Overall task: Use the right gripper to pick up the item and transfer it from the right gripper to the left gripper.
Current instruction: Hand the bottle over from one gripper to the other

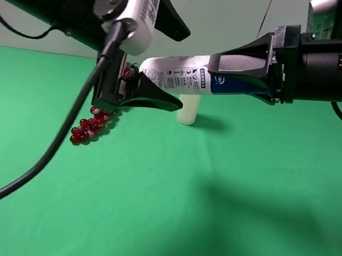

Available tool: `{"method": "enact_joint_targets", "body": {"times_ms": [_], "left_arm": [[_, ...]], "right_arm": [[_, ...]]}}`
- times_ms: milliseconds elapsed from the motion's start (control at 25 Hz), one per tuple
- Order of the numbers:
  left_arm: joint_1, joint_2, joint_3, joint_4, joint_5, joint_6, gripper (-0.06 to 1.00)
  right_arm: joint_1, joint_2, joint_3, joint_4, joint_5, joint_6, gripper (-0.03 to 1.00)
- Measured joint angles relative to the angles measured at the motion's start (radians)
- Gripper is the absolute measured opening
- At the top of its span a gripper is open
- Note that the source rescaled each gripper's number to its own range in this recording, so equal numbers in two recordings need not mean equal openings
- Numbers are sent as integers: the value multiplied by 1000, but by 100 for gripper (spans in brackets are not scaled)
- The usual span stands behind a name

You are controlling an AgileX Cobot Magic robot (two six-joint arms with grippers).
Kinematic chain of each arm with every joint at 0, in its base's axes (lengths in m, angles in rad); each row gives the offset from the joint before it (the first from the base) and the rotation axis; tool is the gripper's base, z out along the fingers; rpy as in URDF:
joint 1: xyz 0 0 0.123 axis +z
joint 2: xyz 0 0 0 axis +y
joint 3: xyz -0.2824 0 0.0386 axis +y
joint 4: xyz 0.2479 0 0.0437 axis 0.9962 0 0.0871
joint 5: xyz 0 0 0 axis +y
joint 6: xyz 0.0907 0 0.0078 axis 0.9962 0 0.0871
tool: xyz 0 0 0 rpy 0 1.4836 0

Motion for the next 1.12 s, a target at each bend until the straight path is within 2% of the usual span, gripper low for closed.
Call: {"method": "enact_joint_targets", "body": {"times_ms": [160, 960, 1080, 1120], "left_arm": [[0, 18, -11, -10, -28, 0, 88], [0, 132, -12, -33, -38, 0, 86], [0, 132, -12, -33, -54, 0, 80], [0, 132, -12, -34, -59, 0, 75]], "right_arm": [[0, 0, 0, -4, 1, 0, 0], [0, 0, 0, -4, 1, 0, 0], [0, 0, 0, -4, 1, 0, 0], [0, 0, 0, -4, 1, 0, 0]]}}
